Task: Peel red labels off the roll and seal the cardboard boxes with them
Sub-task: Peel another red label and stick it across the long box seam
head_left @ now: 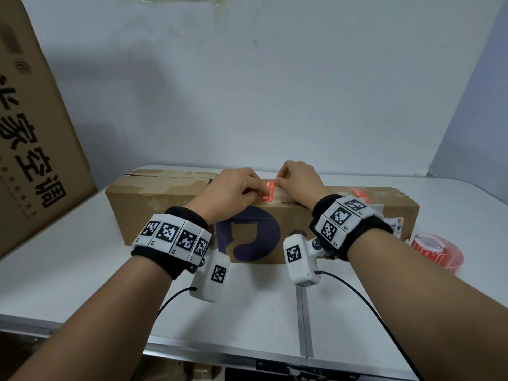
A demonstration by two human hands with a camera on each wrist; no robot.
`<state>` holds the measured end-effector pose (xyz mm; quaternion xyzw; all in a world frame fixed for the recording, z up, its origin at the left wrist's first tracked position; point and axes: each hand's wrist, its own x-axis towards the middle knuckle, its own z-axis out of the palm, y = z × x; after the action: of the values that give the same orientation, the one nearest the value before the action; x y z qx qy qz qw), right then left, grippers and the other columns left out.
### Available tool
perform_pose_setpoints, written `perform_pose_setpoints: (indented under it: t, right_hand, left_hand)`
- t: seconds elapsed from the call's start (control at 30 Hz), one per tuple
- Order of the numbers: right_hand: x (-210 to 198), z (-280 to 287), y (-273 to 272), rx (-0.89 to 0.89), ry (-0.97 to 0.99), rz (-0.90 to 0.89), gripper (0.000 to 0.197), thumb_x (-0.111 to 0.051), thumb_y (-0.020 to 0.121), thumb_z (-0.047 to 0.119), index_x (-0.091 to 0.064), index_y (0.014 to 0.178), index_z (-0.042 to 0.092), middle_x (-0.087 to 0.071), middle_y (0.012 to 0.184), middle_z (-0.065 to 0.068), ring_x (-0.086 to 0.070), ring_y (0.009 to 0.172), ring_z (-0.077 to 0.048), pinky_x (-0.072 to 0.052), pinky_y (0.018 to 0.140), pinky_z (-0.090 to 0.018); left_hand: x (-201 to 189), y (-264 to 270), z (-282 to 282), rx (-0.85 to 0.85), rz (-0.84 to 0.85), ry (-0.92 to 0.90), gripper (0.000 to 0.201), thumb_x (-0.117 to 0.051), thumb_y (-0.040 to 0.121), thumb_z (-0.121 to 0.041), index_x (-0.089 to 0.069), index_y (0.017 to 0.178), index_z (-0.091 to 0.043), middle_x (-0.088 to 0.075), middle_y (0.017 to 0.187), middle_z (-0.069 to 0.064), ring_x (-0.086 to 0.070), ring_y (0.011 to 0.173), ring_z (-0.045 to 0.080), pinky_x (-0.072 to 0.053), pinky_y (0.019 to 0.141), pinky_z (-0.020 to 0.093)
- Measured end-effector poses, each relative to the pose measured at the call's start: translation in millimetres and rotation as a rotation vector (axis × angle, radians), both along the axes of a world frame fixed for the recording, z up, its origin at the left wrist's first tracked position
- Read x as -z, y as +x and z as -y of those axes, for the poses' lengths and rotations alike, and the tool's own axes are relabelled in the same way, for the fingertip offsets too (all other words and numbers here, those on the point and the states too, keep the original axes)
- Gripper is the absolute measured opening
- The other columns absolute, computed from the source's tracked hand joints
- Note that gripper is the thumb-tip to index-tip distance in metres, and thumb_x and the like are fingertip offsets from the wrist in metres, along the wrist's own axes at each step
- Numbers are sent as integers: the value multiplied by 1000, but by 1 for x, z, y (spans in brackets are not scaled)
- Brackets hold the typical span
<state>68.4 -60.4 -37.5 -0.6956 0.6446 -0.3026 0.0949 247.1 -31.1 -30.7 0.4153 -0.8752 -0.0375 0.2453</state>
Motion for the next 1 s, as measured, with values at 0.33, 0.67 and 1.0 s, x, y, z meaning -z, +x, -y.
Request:
perform_pose_setpoints:
  t: [0.33,0.67,1.0]
  right_hand:
    - [6,3,-2,-2,-9,-6,14,-53,91,20,-62,98,13,-62,109,-10,-60,99,-25,-49,81,-35]
    - [6,2,-2,-3,-6,-15,15,-53,92,22,-62,99,14,-62,110,-9,-60,99,-25,-46,77,-32]
    - [1,-5,0,3,-8,-13,17,-53,92,19,-64,101,11,-62,110,-9,-60,100,-24,-52,86,-37]
  left_hand:
    - [5,-16,9,-79,58,28,33,-45,97,-16,-63,124,-19,-57,117,4,-51,108,22,-32,83,21]
    - [2,-19,10,-177,199,62,38,-37,100,-30,-53,134,-27,-48,127,1,-42,116,22,-37,100,38]
    - [1,-8,9,-121,118,96,37,-41,95,-16,-63,124,-24,-55,126,-3,-46,116,19,-33,97,26]
